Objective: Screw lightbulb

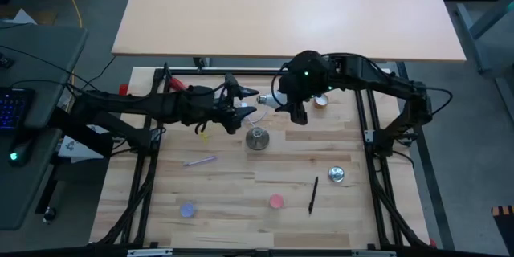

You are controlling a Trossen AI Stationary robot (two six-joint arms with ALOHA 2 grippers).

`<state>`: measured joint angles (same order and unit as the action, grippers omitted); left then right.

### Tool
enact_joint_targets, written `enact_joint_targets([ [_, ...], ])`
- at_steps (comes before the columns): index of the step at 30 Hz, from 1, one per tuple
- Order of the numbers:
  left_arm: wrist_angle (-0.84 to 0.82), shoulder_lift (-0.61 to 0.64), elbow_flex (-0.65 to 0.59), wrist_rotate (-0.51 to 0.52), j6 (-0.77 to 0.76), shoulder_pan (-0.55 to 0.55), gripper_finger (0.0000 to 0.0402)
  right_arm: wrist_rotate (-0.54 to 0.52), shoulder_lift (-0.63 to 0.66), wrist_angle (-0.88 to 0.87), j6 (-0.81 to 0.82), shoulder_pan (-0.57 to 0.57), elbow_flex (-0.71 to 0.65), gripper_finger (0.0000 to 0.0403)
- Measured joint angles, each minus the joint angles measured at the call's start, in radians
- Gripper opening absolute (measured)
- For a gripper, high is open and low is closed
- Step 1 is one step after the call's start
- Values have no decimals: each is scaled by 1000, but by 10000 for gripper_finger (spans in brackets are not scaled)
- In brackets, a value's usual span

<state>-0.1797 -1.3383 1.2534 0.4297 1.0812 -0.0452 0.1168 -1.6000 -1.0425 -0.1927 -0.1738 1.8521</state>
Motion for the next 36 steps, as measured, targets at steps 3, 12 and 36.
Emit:
enact_joint_targets([
  [3, -3, -8, 0, -17, 13, 0, 264, 20, -25, -26, -17, 4, 47, 227],
  [12, 1, -3, 0, -55, 29, -14, 264, 34, -67, -84, -52, 16, 80, 227],
  [36, 49, -14, 0, -196, 49, -37, 252, 43, -63, -64, -97, 71, 80, 227],
])
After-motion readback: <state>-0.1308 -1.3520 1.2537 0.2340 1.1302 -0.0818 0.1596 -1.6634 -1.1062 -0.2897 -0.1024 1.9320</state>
